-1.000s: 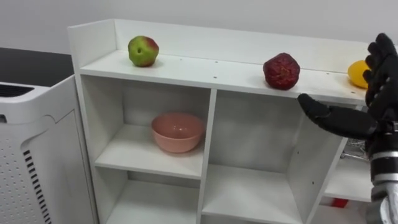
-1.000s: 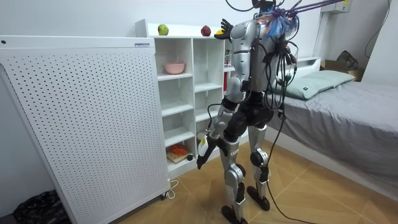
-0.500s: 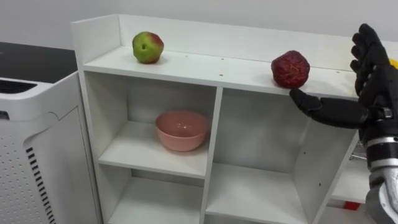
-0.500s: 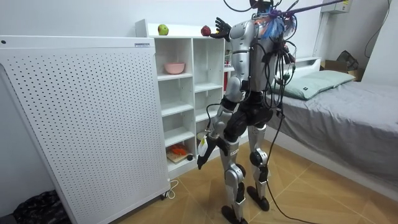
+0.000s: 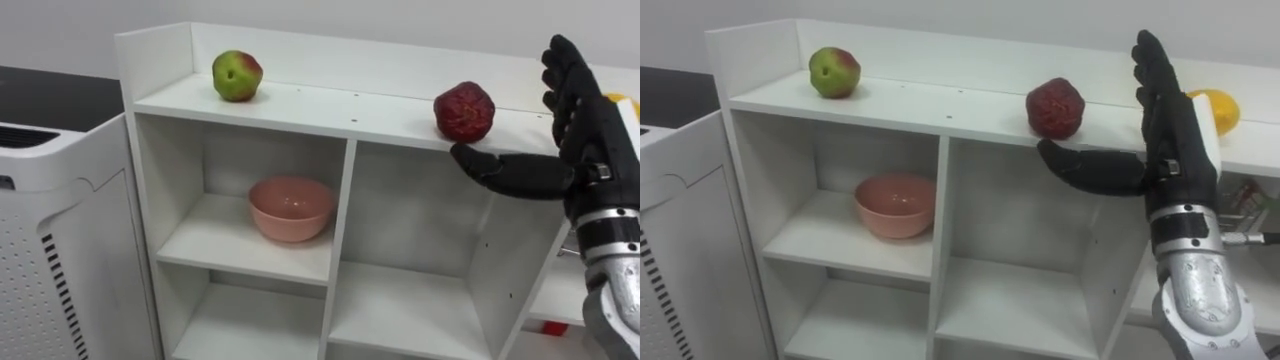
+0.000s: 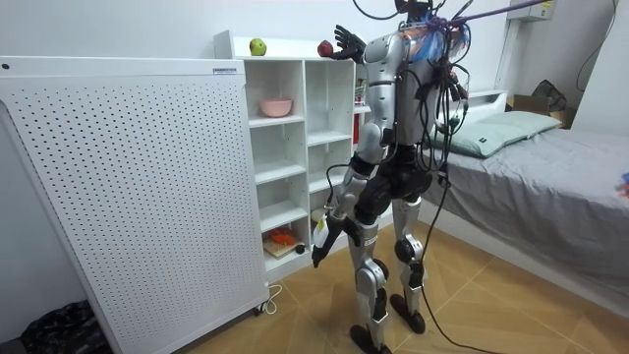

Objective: Arrange fruit in the closet

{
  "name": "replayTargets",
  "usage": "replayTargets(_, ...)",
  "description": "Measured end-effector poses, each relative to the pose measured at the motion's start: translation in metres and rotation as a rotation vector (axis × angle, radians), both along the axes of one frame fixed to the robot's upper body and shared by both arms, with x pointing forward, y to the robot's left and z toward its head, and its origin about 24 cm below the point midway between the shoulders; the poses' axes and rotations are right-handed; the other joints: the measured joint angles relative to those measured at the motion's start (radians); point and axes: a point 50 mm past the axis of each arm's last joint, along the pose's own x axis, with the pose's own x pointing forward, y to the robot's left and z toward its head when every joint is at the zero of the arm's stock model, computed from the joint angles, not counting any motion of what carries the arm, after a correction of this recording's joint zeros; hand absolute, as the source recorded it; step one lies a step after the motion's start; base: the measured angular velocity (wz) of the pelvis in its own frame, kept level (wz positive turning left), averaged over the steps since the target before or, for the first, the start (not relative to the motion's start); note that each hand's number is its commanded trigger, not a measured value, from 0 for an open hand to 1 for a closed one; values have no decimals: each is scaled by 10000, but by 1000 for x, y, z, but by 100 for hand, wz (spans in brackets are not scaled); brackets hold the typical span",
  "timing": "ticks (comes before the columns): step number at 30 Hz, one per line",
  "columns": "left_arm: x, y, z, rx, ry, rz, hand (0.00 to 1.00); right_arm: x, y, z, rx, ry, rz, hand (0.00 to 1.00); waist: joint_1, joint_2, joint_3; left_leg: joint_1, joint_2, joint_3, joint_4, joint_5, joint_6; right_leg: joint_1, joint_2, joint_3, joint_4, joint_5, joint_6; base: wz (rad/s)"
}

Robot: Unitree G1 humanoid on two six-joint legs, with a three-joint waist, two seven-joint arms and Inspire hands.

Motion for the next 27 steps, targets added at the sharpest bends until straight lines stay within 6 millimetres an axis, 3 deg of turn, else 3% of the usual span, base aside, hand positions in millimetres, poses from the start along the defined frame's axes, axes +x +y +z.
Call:
replayTargets(8,1,2,1,61,-46,-34,0,4,1,1,-89,93,76,0,0,61,35,-12,1,1,-12,2,3,1,-2,-15,-1,0,0,1)
replayTargets(18,2,2,1,65,-84,-39,0,4,3,0,-349,169,212,0,74,79,-86,16,-3,6,-12,6,4,12,-4,-3,-3,0,0,0)
replayTargets(25,2,2,1,60,-73,-40,0,5,9,-2,-715,344,584,0,190,88,-70,94,-2,3,-7,30,0,90,-6,-3,4,1,-2,0)
replayTargets(27,2,2,1,66,-81,-45,0,5,10,-2,-796,389,699,0,223,52,-24,107,-2,4,-5,35,-4,102,-6,-5,10,2,-3,0)
